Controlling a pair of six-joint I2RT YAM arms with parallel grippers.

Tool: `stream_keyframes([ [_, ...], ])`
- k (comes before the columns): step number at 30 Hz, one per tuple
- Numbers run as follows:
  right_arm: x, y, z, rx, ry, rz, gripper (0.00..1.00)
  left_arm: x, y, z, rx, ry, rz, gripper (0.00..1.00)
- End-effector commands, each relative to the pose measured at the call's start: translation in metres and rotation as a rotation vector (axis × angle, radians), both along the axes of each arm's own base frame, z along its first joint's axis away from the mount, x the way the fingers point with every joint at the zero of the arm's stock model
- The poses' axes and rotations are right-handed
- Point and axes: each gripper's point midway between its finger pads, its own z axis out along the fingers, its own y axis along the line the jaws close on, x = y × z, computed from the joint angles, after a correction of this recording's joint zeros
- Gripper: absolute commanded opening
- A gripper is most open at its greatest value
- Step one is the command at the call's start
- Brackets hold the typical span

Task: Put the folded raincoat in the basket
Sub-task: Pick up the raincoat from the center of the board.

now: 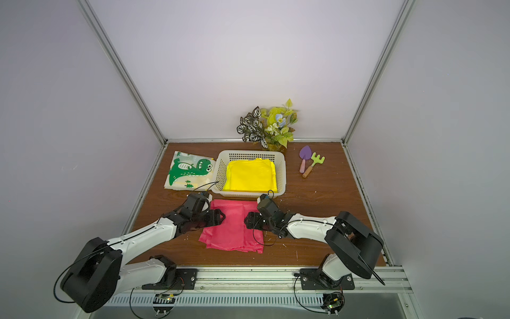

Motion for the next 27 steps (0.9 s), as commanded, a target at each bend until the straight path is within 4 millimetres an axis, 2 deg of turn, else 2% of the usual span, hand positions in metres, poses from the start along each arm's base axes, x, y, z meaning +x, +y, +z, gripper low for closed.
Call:
stream_keyframes([
  [1, -0.012, 0.010, -0.011, -0.021, 0.057, 0.030, 0.73, -0.030, -0.002, -0.021, 0.014, 0.126, -0.021, 0.70],
  [3, -0.011, 0.013, -0.008, -0.021, 0.048, 0.025, 0.68, -0.029, -0.007, -0.020, 0.008, 0.127, -0.025, 0.62],
  [5, -0.009, 0.015, -0.004, -0.013, 0.037, 0.015, 0.61, -0.028, -0.010, -0.016, -0.004, 0.124, -0.030, 0.48],
  [6, -0.008, 0.015, -0.002, -0.011, 0.032, 0.010, 0.56, -0.028, -0.012, -0.014, -0.012, 0.122, -0.030, 0.35],
  [7, -0.007, 0.015, 0.001, -0.010, 0.025, 0.009, 0.50, -0.027, -0.014, -0.011, -0.023, 0.115, -0.029, 0.18],
  [8, -0.005, 0.016, 0.004, -0.008, 0.018, 0.008, 0.43, -0.025, -0.014, -0.008, -0.030, 0.106, -0.025, 0.06],
  [9, -0.004, 0.017, 0.008, -0.006, 0.009, 0.010, 0.37, -0.025, -0.015, -0.004, -0.037, 0.097, -0.021, 0.00],
  [13, -0.001, 0.024, 0.025, -0.004, -0.017, 0.031, 0.09, -0.021, -0.013, 0.014, -0.043, 0.061, -0.004, 0.00],
  [15, -0.001, 0.025, 0.034, -0.014, -0.034, 0.038, 0.00, -0.020, -0.011, 0.024, -0.043, 0.050, 0.007, 0.00],
  [20, -0.003, 0.027, 0.059, -0.019, -0.067, 0.040, 0.00, -0.023, -0.009, 0.054, -0.085, 0.025, 0.035, 0.00],
  [27, -0.007, 0.025, 0.104, 0.005, -0.111, 0.043, 0.00, -0.025, -0.008, 0.101, -0.153, -0.022, 0.067, 0.00],
])
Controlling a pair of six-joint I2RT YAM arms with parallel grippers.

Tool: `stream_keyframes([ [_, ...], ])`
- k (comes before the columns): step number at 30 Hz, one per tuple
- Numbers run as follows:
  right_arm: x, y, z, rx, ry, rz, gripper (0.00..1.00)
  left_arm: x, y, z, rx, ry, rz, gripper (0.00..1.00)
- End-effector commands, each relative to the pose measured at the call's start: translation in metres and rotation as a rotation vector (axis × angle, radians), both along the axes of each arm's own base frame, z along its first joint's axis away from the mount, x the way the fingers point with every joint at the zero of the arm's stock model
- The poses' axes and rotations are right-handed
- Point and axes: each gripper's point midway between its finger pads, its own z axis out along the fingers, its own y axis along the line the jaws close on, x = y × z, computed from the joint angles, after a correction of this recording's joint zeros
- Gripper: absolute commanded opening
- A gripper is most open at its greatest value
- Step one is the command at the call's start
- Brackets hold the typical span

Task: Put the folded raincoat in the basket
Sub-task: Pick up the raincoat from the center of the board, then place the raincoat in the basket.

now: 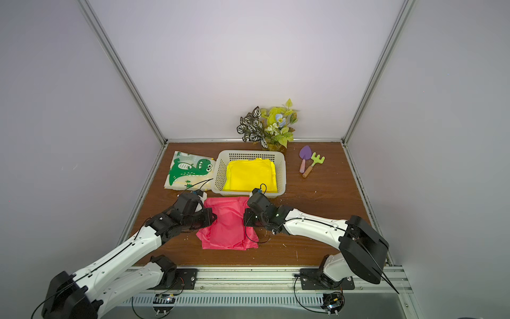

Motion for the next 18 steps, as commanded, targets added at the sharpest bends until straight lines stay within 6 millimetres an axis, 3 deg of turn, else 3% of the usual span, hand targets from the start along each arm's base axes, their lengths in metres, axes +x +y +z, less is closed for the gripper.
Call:
stream_keyframes([
  [1, 0.001, 0.002, 0.040, 0.033, -0.064, 0.014, 0.00, -0.001, -0.005, 0.031, -0.045, -0.021, 0.002, 0.00],
  [9, 0.031, -0.012, 0.101, 0.090, -0.157, -0.056, 0.00, 0.039, -0.017, 0.098, -0.027, -0.145, 0.012, 0.00],
  [15, 0.084, -0.015, 0.136, 0.109, -0.174, -0.081, 0.00, 0.096, -0.034, 0.120, 0.009, -0.169, -0.009, 0.00],
  [18, 0.113, -0.018, 0.139, 0.073, -0.171, -0.090, 0.00, 0.129, -0.034, 0.123, 0.013, -0.161, -0.004, 0.00],
])
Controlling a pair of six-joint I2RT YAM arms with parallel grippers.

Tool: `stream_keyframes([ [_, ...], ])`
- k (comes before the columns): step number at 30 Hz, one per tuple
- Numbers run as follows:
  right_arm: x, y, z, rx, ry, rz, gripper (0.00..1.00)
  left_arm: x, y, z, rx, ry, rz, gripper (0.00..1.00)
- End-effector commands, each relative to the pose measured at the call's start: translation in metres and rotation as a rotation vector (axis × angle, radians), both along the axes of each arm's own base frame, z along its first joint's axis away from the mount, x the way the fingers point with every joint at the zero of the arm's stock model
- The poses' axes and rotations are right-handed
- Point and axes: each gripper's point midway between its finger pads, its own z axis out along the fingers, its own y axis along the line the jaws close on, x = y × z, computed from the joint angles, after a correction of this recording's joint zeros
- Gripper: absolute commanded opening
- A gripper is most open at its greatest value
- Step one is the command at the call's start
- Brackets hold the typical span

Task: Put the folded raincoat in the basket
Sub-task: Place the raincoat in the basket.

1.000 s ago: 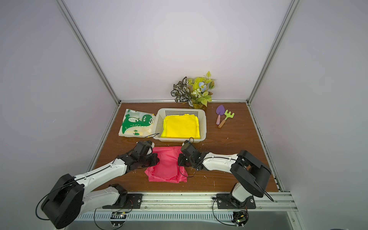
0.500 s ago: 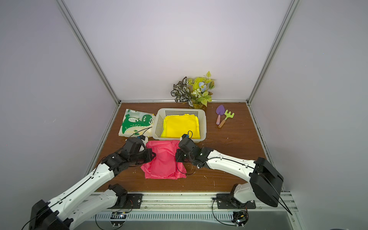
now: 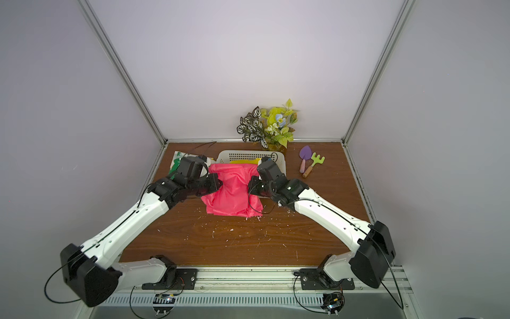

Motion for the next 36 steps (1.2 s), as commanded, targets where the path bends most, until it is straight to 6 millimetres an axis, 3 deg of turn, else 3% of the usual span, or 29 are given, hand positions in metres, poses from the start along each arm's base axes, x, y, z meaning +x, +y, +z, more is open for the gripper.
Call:
stream_keyframes([
  [1, 0.023, 0.006, 0.016, -0.003, -0.019, 0.060, 0.00, 0.030, -0.005, 0.011, 0.000, -0.028, -0.038, 0.00],
  [6, 0.069, -0.003, 0.004, -0.027, 0.005, 0.051, 0.00, 0.070, -0.019, 0.004, 0.002, -0.016, -0.063, 0.00],
  [15, 0.133, -0.022, -0.033, -0.061, 0.047, 0.035, 0.00, 0.115, -0.039, -0.035, -0.074, -0.003, -0.062, 0.00],
  [20, 0.149, -0.026, -0.055, -0.094, 0.065, 0.030, 0.00, 0.131, -0.041, -0.055, -0.059, 0.009, -0.068, 0.00],
  [21, 0.152, -0.028, -0.059, -0.098, 0.070, 0.024, 0.00, 0.141, -0.044, -0.047, -0.059, -0.013, -0.072, 0.00],
  [24, 0.157, -0.033, -0.070, -0.096, 0.084, 0.014, 0.00, 0.148, -0.046, -0.062, -0.024, 0.022, -0.077, 0.01],
  [27, 0.160, -0.036, -0.074, -0.100, 0.087, 0.005, 0.14, 0.152, -0.045, -0.074, 0.006, 0.047, -0.082, 0.06],
  [29, 0.160, -0.038, -0.073, -0.099, 0.080, 0.002, 0.39, 0.153, -0.043, -0.075, 0.019, 0.046, -0.083, 0.12],
  [32, 0.162, -0.042, -0.067, -0.092, 0.064, -0.003, 0.53, 0.150, -0.041, -0.072, 0.032, 0.047, -0.083, 0.29],
  [34, 0.163, -0.043, -0.059, -0.087, 0.051, -0.003, 0.59, 0.147, -0.037, -0.069, 0.046, 0.047, -0.079, 0.49],
  [36, 0.164, -0.047, -0.045, -0.090, 0.027, -0.010, 0.64, 0.145, -0.031, -0.065, 0.074, 0.043, -0.071, 0.88],
])
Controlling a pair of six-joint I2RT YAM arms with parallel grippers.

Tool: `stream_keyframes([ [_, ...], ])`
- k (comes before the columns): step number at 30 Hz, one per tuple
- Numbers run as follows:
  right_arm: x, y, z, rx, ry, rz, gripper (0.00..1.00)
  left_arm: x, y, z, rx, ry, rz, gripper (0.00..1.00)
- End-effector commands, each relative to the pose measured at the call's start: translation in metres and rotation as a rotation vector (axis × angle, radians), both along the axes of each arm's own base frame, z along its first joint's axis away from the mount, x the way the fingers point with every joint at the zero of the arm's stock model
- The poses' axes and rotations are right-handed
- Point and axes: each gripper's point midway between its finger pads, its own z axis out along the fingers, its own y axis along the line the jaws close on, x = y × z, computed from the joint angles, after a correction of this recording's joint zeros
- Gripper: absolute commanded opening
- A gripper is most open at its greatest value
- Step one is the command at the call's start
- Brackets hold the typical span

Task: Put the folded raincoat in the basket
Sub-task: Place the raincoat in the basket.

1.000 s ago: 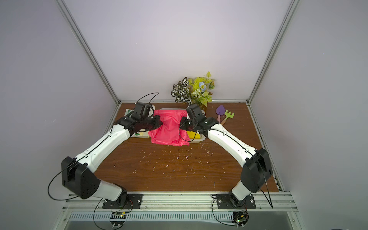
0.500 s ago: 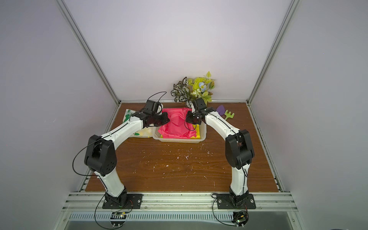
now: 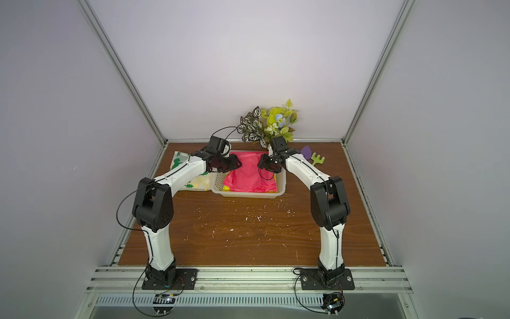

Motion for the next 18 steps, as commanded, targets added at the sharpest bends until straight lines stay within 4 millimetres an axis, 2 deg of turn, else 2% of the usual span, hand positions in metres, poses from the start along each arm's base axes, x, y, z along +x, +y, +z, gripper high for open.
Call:
stream_keyframes([
  [1, 0.005, -0.001, 0.058, 0.039, -0.124, 0.008, 0.65, 0.000, 0.014, 0.028, 0.048, -0.045, 0.005, 0.99],
  [4, 0.002, -0.009, 0.084, 0.040, -0.171, -0.012, 0.65, 0.003, 0.023, 0.048, 0.069, -0.064, -0.003, 1.00],
  [8, -0.007, -0.013, 0.121, 0.095, -0.219, -0.040, 0.65, 0.005, 0.028, 0.095, 0.033, -0.138, 0.005, 1.00],
  [10, -0.013, -0.011, 0.132, 0.134, -0.226, -0.039, 0.65, 0.001, 0.024, 0.111, -0.008, -0.155, -0.003, 1.00],
  [12, -0.018, -0.012, 0.132, 0.155, -0.219, -0.046, 0.65, -0.003, 0.016, 0.118, -0.059, -0.143, -0.018, 1.00],
  [14, -0.023, -0.014, 0.125, 0.157, -0.202, -0.063, 0.64, -0.006, 0.010, 0.116, -0.079, -0.126, -0.024, 0.99],
  [18, -0.033, -0.017, 0.108, 0.182, -0.176, -0.089, 0.57, -0.013, -0.006, 0.111, -0.094, -0.126, -0.044, 0.85],
])
